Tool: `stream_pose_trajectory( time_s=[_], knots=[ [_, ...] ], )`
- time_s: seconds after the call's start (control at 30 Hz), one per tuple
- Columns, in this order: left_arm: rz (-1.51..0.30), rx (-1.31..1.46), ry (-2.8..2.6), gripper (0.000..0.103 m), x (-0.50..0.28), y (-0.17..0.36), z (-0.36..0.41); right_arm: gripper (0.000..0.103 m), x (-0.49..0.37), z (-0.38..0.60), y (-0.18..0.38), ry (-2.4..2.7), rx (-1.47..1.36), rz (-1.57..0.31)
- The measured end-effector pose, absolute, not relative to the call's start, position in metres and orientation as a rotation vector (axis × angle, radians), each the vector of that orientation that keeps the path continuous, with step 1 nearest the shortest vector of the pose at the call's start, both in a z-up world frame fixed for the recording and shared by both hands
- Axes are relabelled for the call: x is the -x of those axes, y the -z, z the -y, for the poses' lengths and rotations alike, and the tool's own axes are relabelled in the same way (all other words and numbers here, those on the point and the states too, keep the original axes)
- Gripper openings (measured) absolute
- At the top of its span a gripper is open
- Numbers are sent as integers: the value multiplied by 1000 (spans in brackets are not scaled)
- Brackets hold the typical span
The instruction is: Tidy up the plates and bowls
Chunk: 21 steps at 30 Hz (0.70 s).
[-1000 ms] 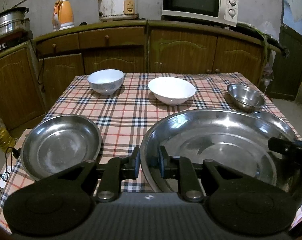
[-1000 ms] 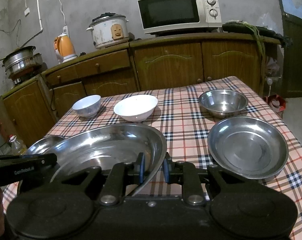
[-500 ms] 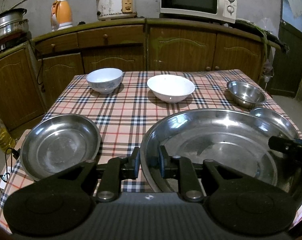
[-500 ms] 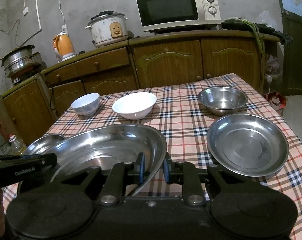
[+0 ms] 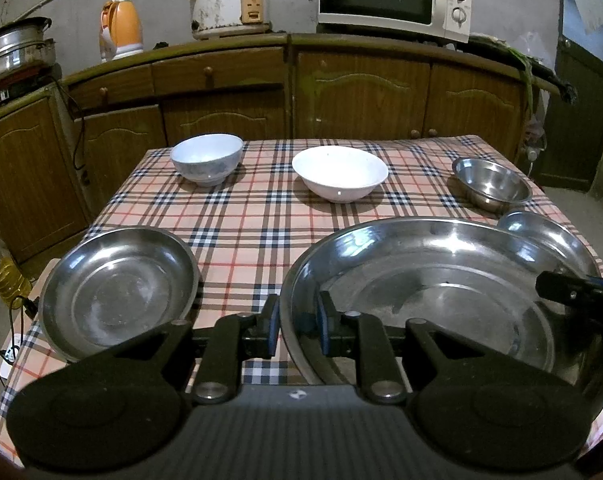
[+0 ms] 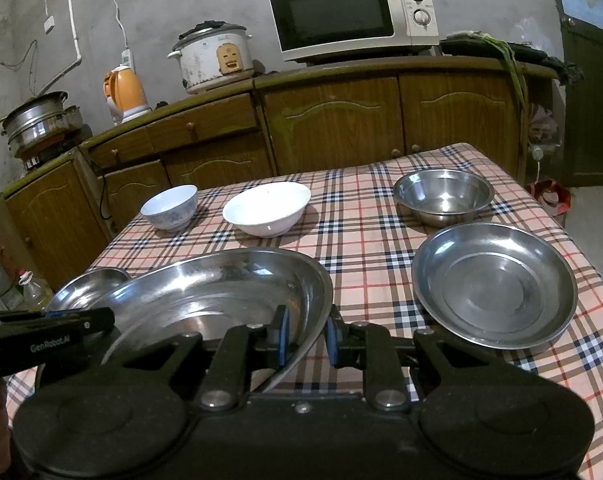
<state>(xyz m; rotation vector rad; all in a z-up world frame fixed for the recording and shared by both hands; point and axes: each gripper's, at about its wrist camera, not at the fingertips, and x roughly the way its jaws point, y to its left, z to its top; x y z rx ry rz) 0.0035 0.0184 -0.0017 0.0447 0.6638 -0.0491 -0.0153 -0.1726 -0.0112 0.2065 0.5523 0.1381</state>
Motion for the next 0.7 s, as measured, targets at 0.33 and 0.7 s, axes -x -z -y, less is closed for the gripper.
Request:
stream_pose_trajectory(
  time_s=[0.33, 0.7],
  knots=[
    [-670, -50, 49, 20, -5, 6, -18, 25, 16, 172, 19, -136, -213, -559],
    [-684, -57, 47, 20, -9, 12, -17, 25, 10, 174, 23, -136, -223, -574]
  ],
)
